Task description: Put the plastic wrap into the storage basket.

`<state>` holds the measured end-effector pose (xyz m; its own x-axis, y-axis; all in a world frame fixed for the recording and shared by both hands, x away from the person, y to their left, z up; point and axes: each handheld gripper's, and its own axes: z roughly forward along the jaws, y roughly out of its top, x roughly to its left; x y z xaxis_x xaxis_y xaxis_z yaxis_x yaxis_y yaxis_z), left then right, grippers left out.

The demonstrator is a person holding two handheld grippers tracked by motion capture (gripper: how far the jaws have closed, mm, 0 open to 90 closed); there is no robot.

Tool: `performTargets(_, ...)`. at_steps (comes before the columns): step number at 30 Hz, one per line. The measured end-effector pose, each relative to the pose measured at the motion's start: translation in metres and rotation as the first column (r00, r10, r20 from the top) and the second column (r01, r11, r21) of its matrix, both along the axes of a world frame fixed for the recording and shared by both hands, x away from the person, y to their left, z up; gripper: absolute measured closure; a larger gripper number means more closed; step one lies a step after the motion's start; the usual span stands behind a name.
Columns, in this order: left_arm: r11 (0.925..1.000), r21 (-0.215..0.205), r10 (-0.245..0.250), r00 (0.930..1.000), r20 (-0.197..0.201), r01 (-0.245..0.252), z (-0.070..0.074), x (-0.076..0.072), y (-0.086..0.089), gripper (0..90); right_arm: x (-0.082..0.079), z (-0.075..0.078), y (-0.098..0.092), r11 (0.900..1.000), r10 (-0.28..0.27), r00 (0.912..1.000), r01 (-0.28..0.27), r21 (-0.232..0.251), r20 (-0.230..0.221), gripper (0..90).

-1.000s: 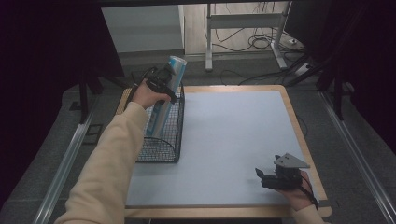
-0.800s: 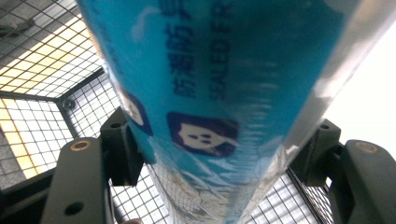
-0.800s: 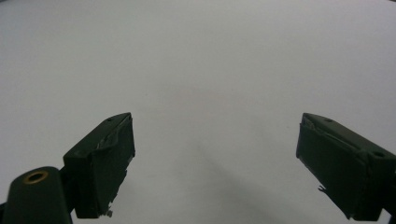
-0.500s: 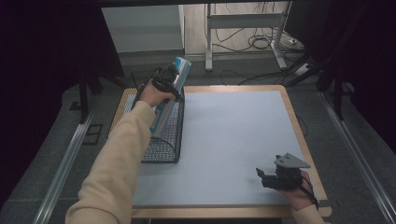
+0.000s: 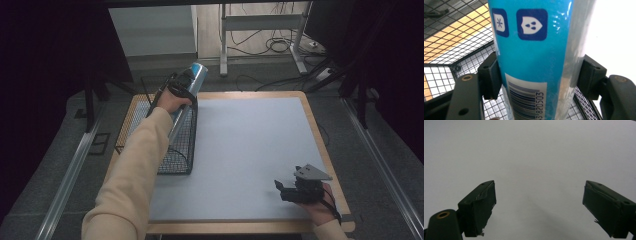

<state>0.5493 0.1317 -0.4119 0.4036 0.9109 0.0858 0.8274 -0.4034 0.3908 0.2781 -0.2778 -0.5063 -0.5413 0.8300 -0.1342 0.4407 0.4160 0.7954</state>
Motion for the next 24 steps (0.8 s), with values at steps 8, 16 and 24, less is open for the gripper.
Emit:
performTargets(8,0.9997,0.022,-0.003,1.0,0.008,0.003,-0.004,-0.005,0.005,30.3,0.0,-0.001,0.002,1.0,0.004,1.0,-0.004,-0.004,-0.003,12.1)
performTargets(16,0.9993,-0.035,-0.012,0.9973,0.073,0.015,0.013,-0.019,0.009,23.3,-0.001,-0.001,0.003,1.0,0.003,1.0,-0.003,-0.006,-0.007,12.1)
performTargets(24,0.9912,-0.116,-0.051,0.9926,0.11,0.063,0.02,-0.047,0.012,19.0,-0.002,0.0,0.004,1.0,0.008,1.0,-0.008,-0.006,-0.004,12.1)
